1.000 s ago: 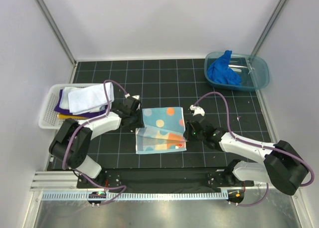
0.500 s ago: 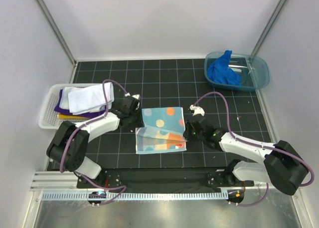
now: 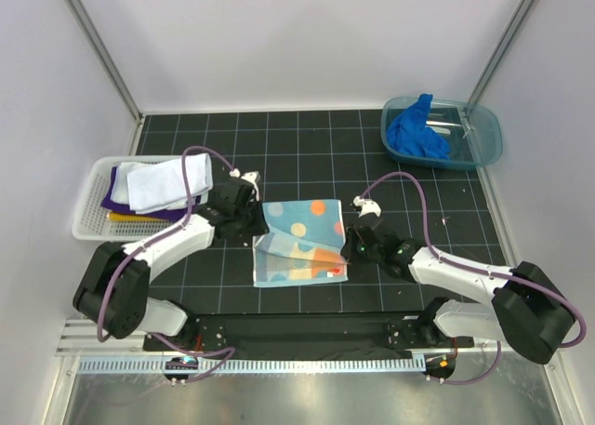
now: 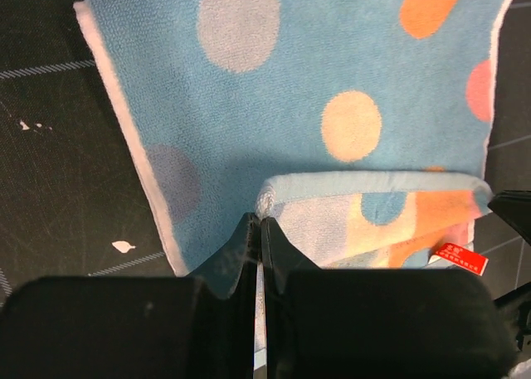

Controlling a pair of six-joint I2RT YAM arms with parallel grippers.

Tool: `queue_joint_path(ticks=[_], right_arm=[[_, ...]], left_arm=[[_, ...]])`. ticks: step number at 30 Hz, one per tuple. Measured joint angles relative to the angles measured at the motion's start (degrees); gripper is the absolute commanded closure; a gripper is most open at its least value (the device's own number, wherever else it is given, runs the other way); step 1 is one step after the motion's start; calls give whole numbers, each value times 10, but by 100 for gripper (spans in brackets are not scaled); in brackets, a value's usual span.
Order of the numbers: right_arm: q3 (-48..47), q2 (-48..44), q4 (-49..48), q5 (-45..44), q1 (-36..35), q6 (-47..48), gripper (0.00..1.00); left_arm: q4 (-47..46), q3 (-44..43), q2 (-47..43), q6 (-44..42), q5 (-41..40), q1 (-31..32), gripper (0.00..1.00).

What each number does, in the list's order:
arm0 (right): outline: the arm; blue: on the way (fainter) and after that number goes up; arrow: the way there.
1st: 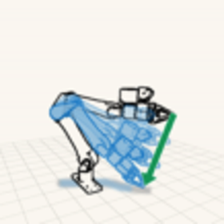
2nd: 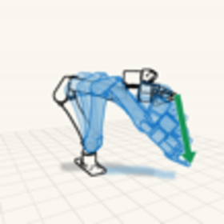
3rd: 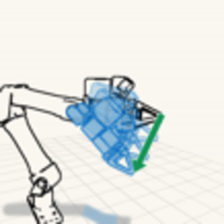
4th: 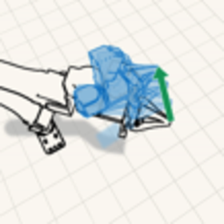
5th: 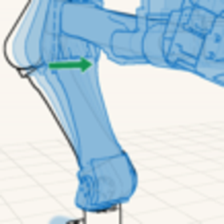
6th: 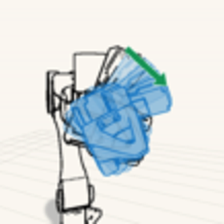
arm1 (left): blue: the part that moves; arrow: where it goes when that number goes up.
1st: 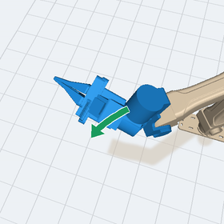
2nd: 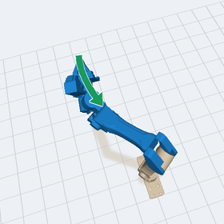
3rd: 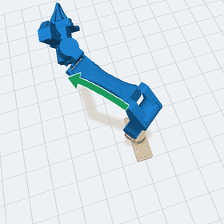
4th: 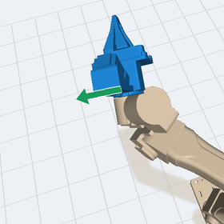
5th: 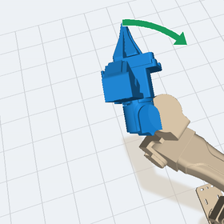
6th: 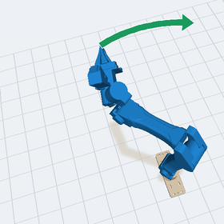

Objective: Fold and stack the towels
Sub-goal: Fold the towel

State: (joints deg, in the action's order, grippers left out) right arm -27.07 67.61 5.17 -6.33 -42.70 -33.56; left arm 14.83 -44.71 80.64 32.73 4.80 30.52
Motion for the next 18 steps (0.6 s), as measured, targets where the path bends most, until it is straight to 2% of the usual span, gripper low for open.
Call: queue_joint_path(ticks=[6,18], right_arm=[[7,-3,-6,11,0,-1,89],[15,-15,-9,27,0,-4,89]], left_arm=[[-5,32,-45,0,10,0,94],[-59,151,-125,5,38,0,92]])
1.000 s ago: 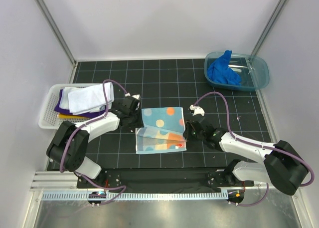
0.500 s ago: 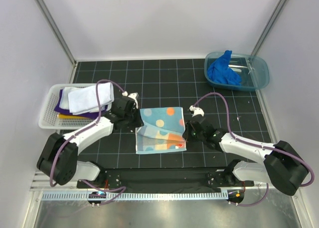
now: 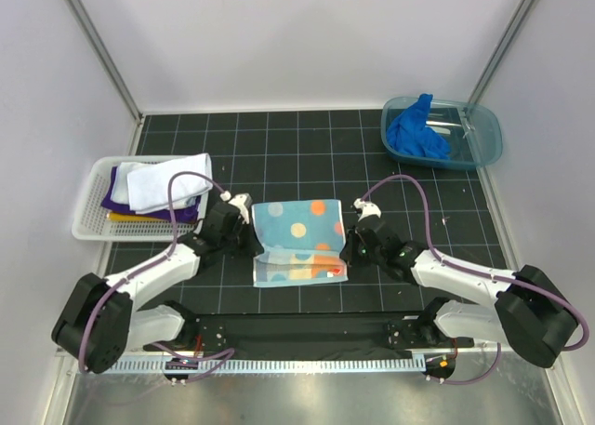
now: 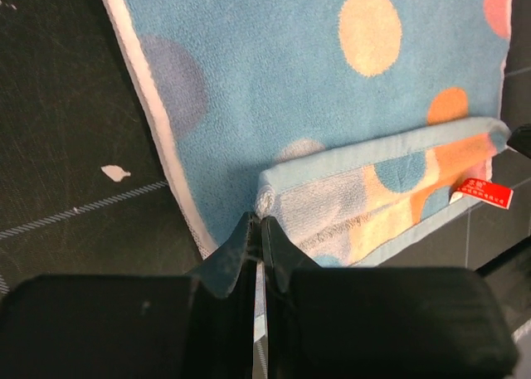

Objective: Fold and stack the towels
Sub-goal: Fold the towel

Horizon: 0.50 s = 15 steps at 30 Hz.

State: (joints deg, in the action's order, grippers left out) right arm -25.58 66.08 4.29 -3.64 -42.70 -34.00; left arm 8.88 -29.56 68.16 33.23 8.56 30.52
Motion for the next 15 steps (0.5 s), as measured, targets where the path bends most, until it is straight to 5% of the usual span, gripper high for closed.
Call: queue_joint_path(ticks=[15], right_arm=[[3,0,0,14,0,-2,89]], left_arm=[[-81,81,-66,20,35,0,90]])
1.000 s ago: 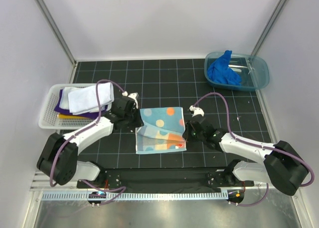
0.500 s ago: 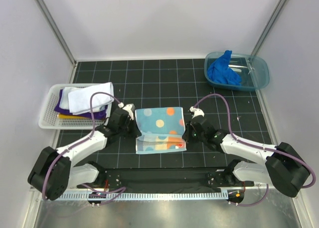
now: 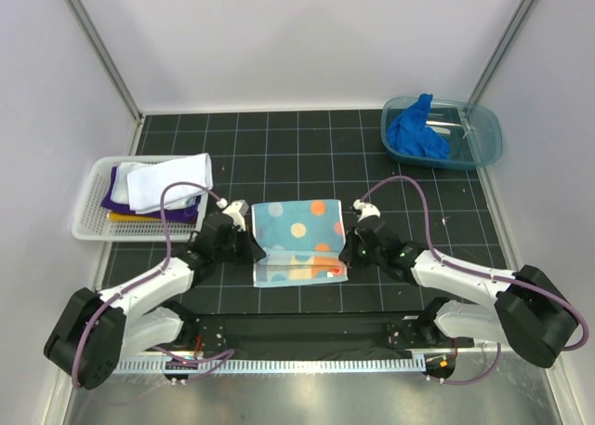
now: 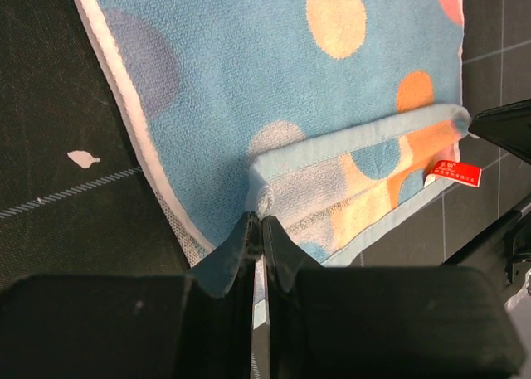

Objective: Fold and stack the towels
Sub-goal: Fold the towel

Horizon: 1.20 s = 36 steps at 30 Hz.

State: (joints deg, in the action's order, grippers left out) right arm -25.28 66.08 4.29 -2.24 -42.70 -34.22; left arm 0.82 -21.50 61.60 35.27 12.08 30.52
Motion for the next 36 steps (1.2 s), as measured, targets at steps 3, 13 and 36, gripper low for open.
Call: queue_joint_path(ticks=[3,13,36], right_arm=[[2,0,-1,5,0,-1,89],[19,-1,-9,10,0,-6,89],[35,-30,-12,14,0,-17,79]], left_arm=[[-4,9,0,12,3,0,90],[4,33,-25,77,0,0,90],[109,41,-102,155,-61,0,78]])
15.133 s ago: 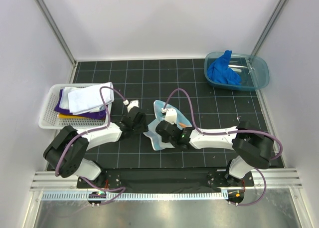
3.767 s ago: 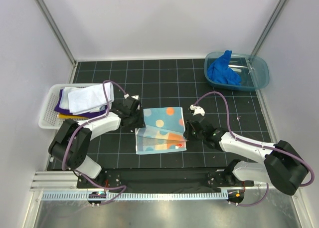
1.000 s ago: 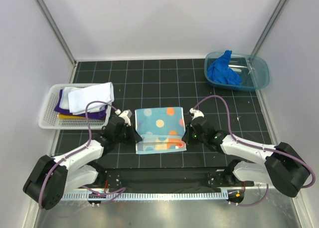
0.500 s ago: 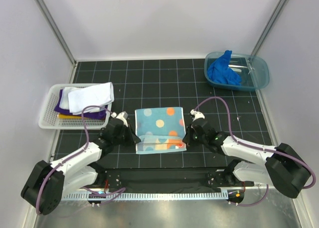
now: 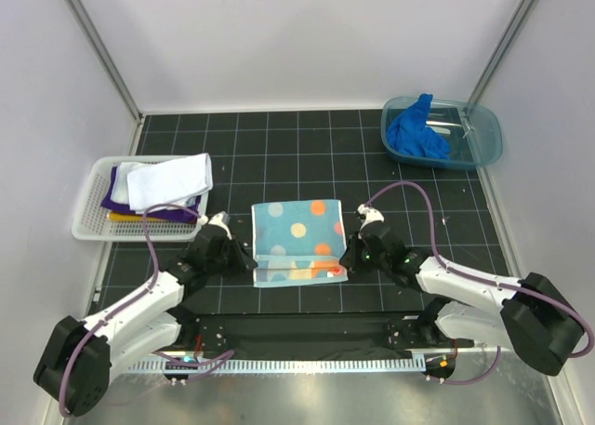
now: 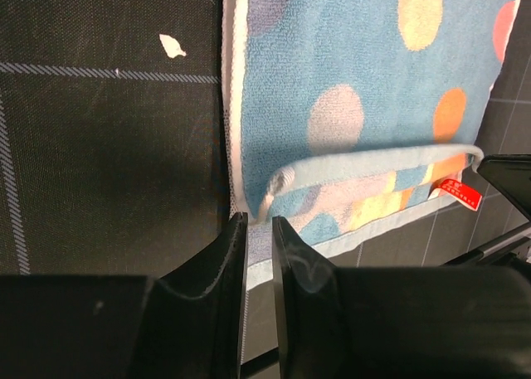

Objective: Fold and stack the towels
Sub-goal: Fold the towel

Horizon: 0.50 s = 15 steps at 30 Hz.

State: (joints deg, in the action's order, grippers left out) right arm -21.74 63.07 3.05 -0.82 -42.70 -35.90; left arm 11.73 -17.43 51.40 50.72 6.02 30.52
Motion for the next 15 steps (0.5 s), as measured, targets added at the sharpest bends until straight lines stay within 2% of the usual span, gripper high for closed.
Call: queue_joint_path(ticks=[6,10,13,15], right_arm=[[0,-37,15,-1,0,0,77],[-4,-58,25,-11,0,-1,71],[-21,-46,26,-25,0,0,71],[-40,-18,22,-35,0,0,71]], left_arm=[[24,0,-38,1,-1,0,76],[34,0,-66,2,-4,0,76],[38,0,-66,1,-4,0,75],[40,-1,-61,-1,-4,0,71]])
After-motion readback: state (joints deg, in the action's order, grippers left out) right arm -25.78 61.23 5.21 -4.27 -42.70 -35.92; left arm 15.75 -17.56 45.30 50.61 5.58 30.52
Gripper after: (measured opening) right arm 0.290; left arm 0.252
